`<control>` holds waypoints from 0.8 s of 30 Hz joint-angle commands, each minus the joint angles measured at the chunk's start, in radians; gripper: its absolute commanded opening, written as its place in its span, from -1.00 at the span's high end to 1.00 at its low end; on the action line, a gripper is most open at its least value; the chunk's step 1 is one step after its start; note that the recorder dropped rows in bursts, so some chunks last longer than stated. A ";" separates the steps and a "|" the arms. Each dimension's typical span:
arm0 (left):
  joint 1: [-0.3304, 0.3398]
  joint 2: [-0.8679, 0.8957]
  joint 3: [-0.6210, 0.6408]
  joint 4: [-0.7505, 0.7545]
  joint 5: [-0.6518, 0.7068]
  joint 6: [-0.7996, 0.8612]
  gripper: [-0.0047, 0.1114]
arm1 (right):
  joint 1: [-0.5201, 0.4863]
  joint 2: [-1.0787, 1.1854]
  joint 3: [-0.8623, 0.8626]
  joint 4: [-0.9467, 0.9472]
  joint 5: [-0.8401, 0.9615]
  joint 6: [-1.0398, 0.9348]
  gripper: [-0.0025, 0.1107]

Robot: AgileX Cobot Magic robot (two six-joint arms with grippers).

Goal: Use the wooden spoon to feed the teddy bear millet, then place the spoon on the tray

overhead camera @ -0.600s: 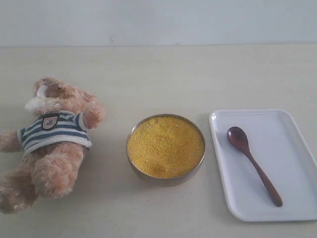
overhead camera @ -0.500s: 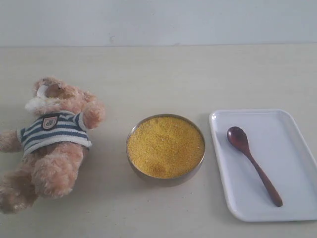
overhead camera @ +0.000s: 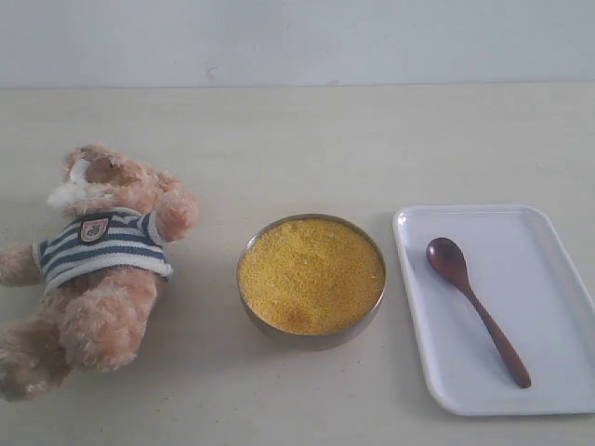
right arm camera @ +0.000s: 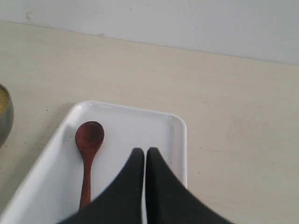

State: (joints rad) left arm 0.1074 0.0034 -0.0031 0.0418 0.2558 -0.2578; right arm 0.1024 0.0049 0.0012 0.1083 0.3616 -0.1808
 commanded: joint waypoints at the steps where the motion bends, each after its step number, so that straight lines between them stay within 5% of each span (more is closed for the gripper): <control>1: 0.002 -0.003 0.003 -0.007 -0.009 -0.004 0.85 | -0.002 -0.005 -0.001 -0.006 -0.004 0.000 0.94; 11: 0.002 -0.003 0.003 -0.007 -0.009 -0.004 0.85 | -0.002 -0.005 -0.001 -0.092 -0.237 -0.273 0.94; 17: 0.002 -0.003 0.003 -0.007 -0.009 -0.004 0.85 | -0.002 -0.005 -0.001 -0.086 -1.058 -0.259 0.94; 20: 0.002 -0.003 0.003 -0.007 -0.009 -0.004 0.85 | -0.002 0.004 -0.050 -0.070 -1.432 0.022 0.94; 22: 0.002 -0.003 0.003 -0.007 -0.009 -0.004 0.85 | -0.002 0.073 -0.161 -0.009 -1.419 0.224 0.94; 24: 0.002 -0.003 0.003 -0.007 -0.009 -0.004 0.85 | -0.002 0.174 -0.278 0.030 -1.277 0.214 0.94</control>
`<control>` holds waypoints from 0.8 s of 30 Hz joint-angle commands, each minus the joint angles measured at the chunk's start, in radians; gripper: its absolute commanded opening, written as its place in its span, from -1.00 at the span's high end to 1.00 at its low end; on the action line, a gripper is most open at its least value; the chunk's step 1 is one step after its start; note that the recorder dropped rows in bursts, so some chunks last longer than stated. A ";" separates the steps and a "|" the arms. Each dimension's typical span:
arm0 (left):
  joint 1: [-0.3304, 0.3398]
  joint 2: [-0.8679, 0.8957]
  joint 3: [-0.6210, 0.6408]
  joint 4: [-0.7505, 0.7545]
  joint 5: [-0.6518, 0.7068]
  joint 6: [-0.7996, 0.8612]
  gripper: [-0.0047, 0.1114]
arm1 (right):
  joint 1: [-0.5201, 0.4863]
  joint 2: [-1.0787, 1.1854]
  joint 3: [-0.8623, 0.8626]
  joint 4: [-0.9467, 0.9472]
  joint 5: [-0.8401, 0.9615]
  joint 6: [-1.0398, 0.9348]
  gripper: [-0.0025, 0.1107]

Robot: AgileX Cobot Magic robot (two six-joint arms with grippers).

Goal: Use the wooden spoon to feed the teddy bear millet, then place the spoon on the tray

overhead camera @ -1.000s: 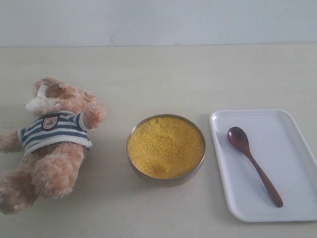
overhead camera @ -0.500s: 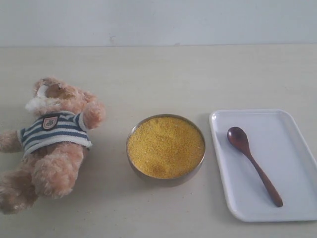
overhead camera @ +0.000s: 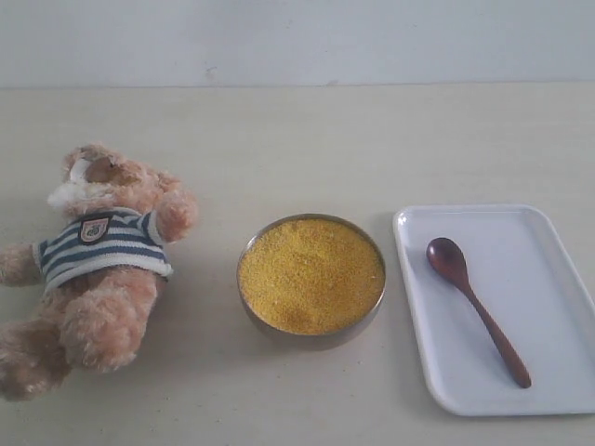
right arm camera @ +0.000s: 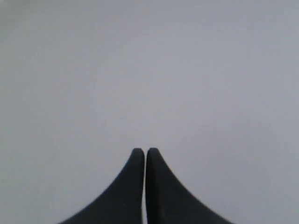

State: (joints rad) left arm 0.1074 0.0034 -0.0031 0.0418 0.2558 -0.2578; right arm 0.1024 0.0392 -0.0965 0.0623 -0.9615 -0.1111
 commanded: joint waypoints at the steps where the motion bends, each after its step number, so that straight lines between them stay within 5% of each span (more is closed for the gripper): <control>1: 0.002 -0.003 0.003 -0.007 -0.014 -0.004 0.85 | -0.002 0.209 -0.243 0.081 0.104 0.111 0.94; 9: 0.002 -0.003 0.003 -0.089 -0.181 -0.075 0.85 | 0.022 0.813 -0.697 0.085 0.555 0.048 0.94; 18: 0.002 -0.003 0.003 -0.277 -0.504 -0.259 0.85 | 0.119 1.049 -0.859 0.089 0.720 0.135 0.93; 24: 0.002 0.092 -0.126 -0.298 -0.361 -0.223 0.85 | 0.117 1.255 -0.979 0.079 1.198 0.040 0.93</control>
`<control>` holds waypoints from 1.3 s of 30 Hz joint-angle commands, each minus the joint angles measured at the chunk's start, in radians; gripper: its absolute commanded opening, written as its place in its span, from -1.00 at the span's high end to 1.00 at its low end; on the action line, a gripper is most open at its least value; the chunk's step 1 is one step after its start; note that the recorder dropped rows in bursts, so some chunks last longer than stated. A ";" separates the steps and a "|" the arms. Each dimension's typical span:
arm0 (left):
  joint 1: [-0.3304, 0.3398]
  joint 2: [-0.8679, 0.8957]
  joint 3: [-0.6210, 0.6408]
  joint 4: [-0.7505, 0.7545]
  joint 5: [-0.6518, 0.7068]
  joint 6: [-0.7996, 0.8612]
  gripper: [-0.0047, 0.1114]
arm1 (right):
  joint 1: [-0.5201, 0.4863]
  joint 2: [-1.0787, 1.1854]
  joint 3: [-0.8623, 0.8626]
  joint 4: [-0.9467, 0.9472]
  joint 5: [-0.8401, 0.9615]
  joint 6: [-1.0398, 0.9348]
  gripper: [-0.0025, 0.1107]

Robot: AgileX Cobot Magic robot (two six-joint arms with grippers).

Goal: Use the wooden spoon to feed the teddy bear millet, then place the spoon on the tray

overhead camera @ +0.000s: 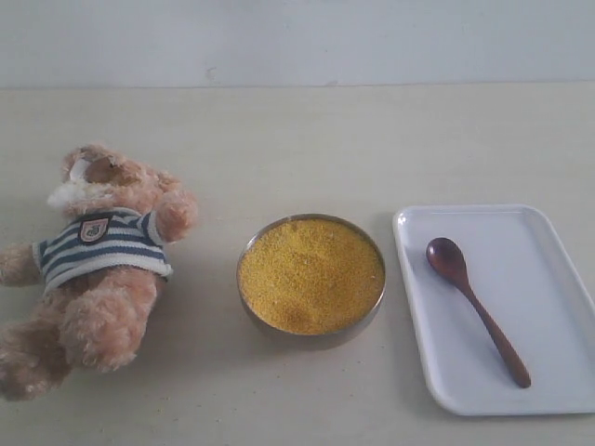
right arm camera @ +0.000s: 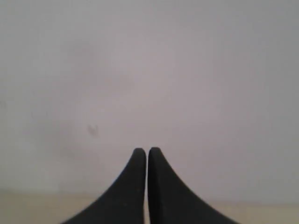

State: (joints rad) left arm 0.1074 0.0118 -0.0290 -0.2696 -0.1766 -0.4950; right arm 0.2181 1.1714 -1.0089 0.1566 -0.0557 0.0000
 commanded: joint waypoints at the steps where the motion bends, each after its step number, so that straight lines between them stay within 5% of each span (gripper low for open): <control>1: 0.002 0.135 -0.144 0.048 0.104 0.030 0.85 | 0.001 0.159 -0.083 -0.015 0.346 -0.085 0.93; 7: 0.000 0.529 -0.457 0.127 0.470 0.143 0.85 | 0.001 0.307 -0.172 -0.024 0.695 -0.134 0.93; 11: 0.000 0.816 -0.682 -0.023 0.894 0.495 0.85 | 0.001 0.315 -0.137 -0.041 0.776 -0.134 0.93; 14: 0.000 0.989 -0.753 -0.192 1.032 0.570 0.67 | 0.001 0.293 -0.068 -0.032 0.761 -0.123 0.93; 20: 0.000 1.243 -0.743 -0.414 1.017 0.852 -0.22 | 0.001 0.265 0.087 0.062 0.726 -0.107 0.93; 22: 0.000 1.304 -0.743 -0.526 1.016 0.962 -0.43 | 0.001 0.249 0.129 0.090 0.711 -0.107 0.78; 25: -0.038 1.380 -0.743 -0.613 1.025 1.104 -0.50 | 0.001 0.223 0.173 0.093 0.684 -0.107 0.27; 28: -0.098 1.431 -0.743 -0.466 0.974 1.054 -0.50 | 0.001 0.201 0.192 0.104 0.652 -0.077 -0.48; 30: -0.131 1.450 -0.743 -0.286 0.928 0.899 -0.50 | 0.001 0.197 0.193 0.111 0.642 -0.070 -0.75; 33: -0.152 1.450 -0.743 -0.108 0.902 0.757 -0.56 | 0.004 0.197 0.193 0.123 0.642 -0.070 -0.75; 39: -0.166 1.480 -0.745 -0.178 0.887 0.734 -0.95 | 0.004 0.197 0.193 0.127 0.628 -0.070 -0.75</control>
State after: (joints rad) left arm -0.0422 1.4706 -0.7756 -0.4254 0.7277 0.2548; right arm 0.2197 1.3780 -0.8169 0.2777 0.5898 -0.0713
